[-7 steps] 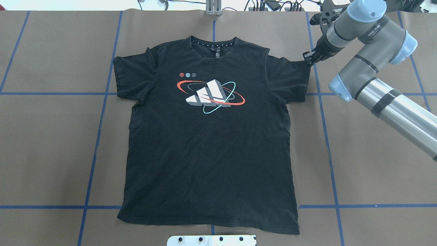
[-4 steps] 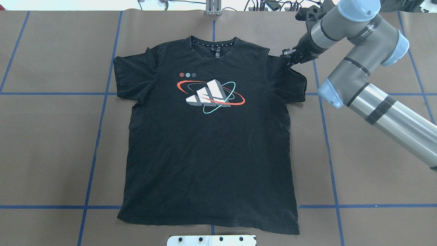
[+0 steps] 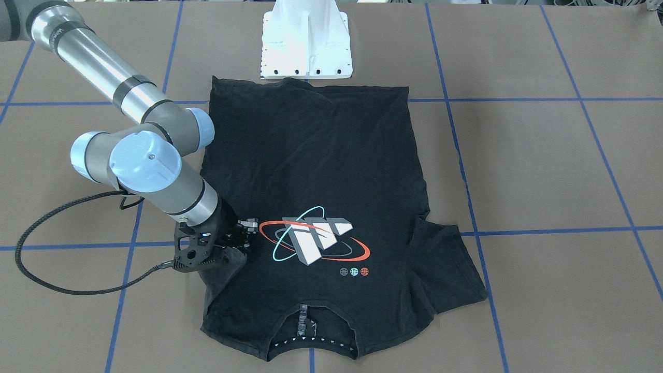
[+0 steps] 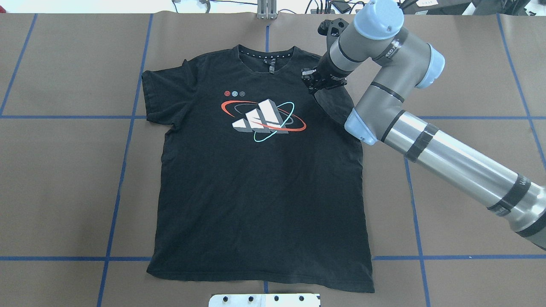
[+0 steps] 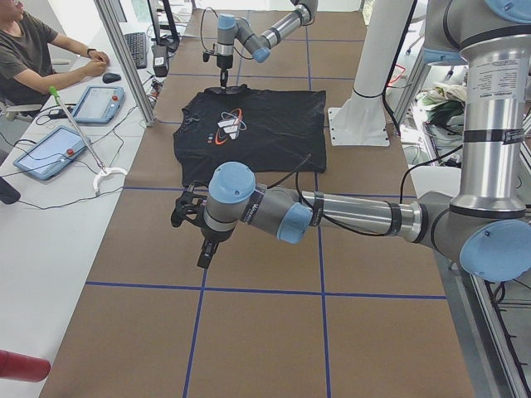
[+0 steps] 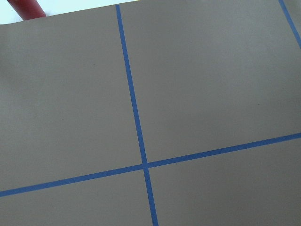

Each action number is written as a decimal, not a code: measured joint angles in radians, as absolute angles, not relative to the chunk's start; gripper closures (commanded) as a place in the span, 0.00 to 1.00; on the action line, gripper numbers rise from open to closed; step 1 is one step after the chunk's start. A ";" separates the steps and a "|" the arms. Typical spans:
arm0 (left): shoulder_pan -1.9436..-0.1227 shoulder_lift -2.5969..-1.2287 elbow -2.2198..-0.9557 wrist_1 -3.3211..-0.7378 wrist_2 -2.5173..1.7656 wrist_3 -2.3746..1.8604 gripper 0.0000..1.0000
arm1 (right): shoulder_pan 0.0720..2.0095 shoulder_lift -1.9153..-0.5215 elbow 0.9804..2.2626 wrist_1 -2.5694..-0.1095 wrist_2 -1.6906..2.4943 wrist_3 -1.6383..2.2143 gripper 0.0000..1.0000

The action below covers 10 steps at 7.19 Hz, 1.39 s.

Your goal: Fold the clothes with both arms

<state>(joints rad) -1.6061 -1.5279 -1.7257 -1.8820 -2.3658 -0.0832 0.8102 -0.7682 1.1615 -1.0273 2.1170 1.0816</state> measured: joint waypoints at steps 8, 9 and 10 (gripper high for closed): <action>-1.535 -1.599 -1.682 -1.947 -2.367 -0.137 0.00 | 0.764 -0.601 0.916 -1.021 1.988 1.160 0.00; -1.478 -1.645 -1.668 -1.964 -2.366 -0.217 0.00 | 0.766 -0.599 0.934 -1.021 1.992 1.193 0.00; -1.414 -1.698 -1.655 -1.978 -2.365 -0.321 0.00 | 0.770 -0.623 0.988 -1.025 2.011 1.213 0.01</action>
